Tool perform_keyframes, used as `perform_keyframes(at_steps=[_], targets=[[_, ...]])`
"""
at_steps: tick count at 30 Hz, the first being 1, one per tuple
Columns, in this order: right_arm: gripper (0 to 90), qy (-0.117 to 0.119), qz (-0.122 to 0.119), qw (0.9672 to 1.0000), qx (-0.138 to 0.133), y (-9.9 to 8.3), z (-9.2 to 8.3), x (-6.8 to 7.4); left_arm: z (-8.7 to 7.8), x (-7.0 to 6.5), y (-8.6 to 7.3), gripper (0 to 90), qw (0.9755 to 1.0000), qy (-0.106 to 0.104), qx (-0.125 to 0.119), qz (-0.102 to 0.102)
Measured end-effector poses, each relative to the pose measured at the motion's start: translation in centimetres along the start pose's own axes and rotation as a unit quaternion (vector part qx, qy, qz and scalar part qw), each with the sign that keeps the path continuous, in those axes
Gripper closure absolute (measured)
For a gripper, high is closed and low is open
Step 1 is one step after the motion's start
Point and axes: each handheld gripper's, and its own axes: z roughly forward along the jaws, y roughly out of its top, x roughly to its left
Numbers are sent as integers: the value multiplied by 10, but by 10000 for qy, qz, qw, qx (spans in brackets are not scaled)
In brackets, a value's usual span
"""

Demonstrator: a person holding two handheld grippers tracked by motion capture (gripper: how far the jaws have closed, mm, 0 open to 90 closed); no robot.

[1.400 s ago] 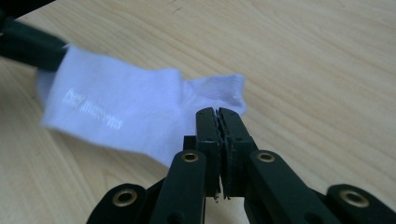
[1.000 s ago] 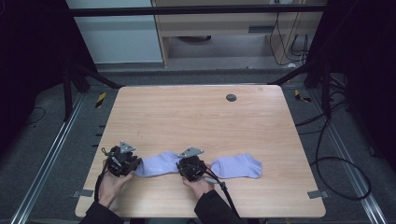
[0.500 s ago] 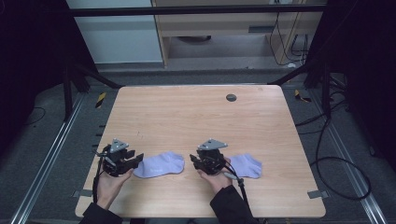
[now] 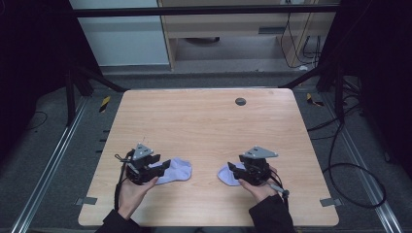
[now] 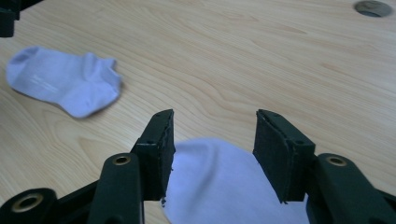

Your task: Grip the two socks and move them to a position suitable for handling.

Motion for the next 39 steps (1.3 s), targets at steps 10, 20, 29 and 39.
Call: perform_keyframes(at_steps=[10, 20, 29, 39], targets=[[454, -396, 249, 9989, 59, -25, -23, -41, 35, -45, 10, 498, 9989, -283, 155, 340], [468, -707, 428, 9962, 279, -42, -24, -72, 68, -81, 16, 493, 9967, -523, 275, 554], [523, -797, 518, 9944, 467, -51, -18, -89, 91, -105, 20, 502, 9945, -634, 422, 715], [618, -728, 438, 9924, 888, -57, -6, -91, 114, -117, 14, 595, 9918, -660, 760, 789]])
